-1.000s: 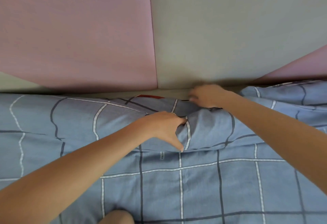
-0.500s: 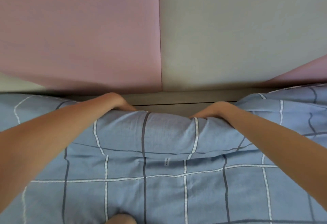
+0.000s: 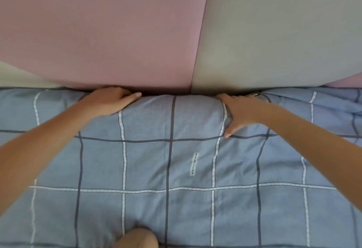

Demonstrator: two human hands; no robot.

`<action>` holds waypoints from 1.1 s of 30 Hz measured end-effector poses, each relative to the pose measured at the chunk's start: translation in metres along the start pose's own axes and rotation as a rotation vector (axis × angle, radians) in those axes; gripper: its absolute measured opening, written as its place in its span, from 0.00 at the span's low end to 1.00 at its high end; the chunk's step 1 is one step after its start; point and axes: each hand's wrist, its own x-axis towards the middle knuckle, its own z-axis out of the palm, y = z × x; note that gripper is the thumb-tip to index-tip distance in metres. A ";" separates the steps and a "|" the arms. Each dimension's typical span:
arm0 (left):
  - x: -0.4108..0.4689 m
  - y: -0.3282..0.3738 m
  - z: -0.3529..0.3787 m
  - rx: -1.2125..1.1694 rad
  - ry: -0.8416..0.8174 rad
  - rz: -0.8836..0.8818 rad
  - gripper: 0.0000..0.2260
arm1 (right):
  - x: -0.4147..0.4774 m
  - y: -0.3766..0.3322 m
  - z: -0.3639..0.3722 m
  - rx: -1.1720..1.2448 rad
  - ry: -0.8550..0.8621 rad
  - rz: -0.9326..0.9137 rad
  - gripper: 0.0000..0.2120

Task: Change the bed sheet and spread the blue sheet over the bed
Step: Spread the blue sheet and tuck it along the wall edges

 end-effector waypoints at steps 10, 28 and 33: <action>0.007 -0.050 0.033 0.275 0.342 -0.186 0.31 | 0.049 0.015 0.015 0.117 0.044 0.133 0.51; -0.029 -0.087 0.076 -0.623 0.565 -0.900 0.37 | 0.029 -0.024 0.101 0.103 0.691 0.504 0.44; -0.056 -0.042 0.105 -0.699 0.753 -0.809 0.34 | 0.028 -0.109 0.108 0.059 0.769 0.118 0.38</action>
